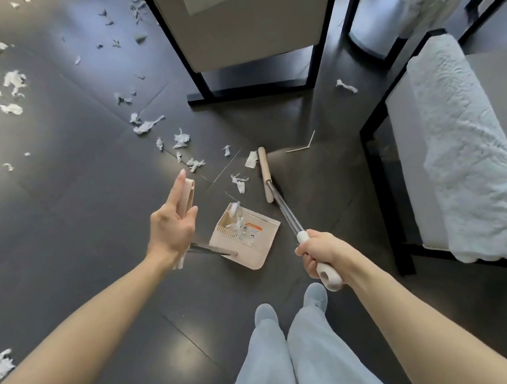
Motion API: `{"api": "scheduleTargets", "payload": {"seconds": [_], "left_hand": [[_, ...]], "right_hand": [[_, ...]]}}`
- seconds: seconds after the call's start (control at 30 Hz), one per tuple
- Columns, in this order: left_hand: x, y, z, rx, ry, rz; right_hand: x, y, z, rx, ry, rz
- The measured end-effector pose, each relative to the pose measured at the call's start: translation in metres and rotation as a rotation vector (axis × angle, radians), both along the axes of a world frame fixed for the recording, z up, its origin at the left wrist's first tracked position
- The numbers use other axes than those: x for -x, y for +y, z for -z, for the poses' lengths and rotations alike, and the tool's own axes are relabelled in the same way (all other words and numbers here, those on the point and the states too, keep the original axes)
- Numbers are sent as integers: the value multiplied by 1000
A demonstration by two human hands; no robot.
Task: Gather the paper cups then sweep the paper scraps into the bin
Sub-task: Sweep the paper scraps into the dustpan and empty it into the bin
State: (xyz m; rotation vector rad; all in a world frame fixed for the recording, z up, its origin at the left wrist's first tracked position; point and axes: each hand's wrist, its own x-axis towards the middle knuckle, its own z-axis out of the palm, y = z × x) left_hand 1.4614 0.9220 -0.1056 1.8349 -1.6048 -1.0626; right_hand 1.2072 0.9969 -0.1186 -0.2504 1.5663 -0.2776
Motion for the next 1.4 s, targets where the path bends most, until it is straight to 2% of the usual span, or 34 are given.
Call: {"api": "scheduleTargets", "payload": {"seconds": [0.13,0.23,0.33,0.5,0.57,0.63,0.7,0.83,0.9,1.03,1.2,1.3,1.4], "left_hand": [[8,-7,-2,-7,82,-39],[23,-18,-1,-25,155,-23],[44,-37,-4,4,170,-7],[92,-88,-17,22,167,49],[114,-110,-16,49,147,42],[138,-129,-15,50,146,22],[162,-148,-15,51,139,24],[199,-183,-17,36,106,16],[213,-199,-21,53,50,28],[234,-234,-29,59,-5,14],[247,-273,-32,79,-12,120],[254,-303,-32,77,64,172],[261,-341,-32,-1,232,240]], "right_hand": [[-3,-26,-15,7,-116,166],[6,-41,-26,61,-70,163],[25,-57,-28,156,129,26],[99,-109,-14,253,547,-391],[131,-133,-8,224,614,-492],[158,-159,-2,180,591,-500],[173,-183,1,161,464,-423],[190,-215,-13,48,39,-51],[205,-224,-28,-3,-82,59],[226,-232,-59,26,-46,94],[248,-260,-80,52,78,188],[265,-281,-84,19,111,322],[278,-298,-81,22,32,527]]}}
